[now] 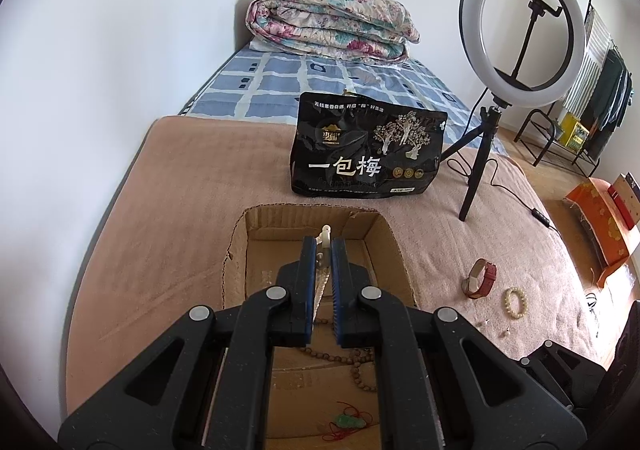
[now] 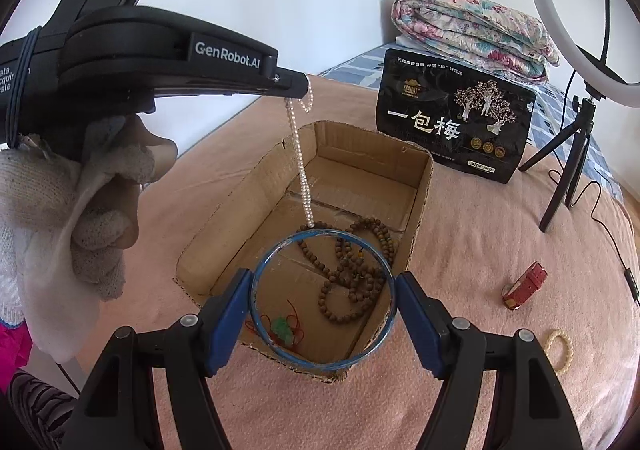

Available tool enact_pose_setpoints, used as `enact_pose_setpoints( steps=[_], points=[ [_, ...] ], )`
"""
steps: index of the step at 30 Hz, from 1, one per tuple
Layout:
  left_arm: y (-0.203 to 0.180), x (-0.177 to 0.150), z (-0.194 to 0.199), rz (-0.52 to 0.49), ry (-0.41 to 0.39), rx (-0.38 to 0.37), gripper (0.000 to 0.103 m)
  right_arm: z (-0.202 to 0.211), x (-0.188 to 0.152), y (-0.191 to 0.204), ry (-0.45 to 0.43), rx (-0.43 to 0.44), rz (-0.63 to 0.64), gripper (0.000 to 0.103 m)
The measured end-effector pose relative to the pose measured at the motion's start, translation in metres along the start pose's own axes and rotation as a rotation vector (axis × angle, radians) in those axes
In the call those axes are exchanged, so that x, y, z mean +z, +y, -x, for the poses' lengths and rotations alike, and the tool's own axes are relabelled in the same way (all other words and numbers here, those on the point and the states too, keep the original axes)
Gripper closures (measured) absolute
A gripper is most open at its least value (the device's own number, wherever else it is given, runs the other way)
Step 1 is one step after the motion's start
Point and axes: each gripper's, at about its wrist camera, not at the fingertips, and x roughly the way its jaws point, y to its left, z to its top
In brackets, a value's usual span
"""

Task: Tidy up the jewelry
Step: 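Carry the pearl necklace and blue bangle over the cardboard box with both tools, then lower the necklace and bangle into the box and open both tools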

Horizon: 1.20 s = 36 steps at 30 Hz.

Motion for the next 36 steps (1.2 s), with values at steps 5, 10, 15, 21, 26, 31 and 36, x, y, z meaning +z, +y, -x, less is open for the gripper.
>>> enact_pose_setpoints(
  steps=[5, 10, 15, 21, 26, 31, 36],
  points=[
    [0.000, -0.001, -0.006, -0.009, 0.005, 0.011, 0.098, -0.003, 0.002, 0.000, -0.004, -0.003, -0.003, 0.029],
    [0.002, -0.001, -0.011, -0.013, 0.014, 0.020, 0.098, -0.007, 0.002, 0.001, -0.002, -0.003, 0.006, 0.029],
    [0.005, -0.001, -0.014, -0.004, 0.020, 0.022, 0.098, -0.011, 0.002, 0.001, 0.001, -0.010, 0.009, 0.029],
    [0.008, -0.002, -0.016, 0.004, 0.026, 0.023, 0.098, -0.011, 0.002, 0.003, -0.004, -0.016, 0.017, 0.029],
    [0.008, -0.002, -0.018, 0.001, 0.028, 0.024, 0.098, -0.010, 0.002, 0.004, -0.007, -0.018, 0.027, 0.029],
    [0.008, -0.002, -0.018, 0.004, 0.030, 0.018, 0.098, -0.010, 0.002, 0.003, -0.004, -0.020, 0.022, 0.028],
    [0.006, -0.003, -0.021, 0.015, 0.046, 0.015, 0.098, -0.007, 0.003, 0.002, -0.024, -0.034, 0.016, 0.012]
  ],
)
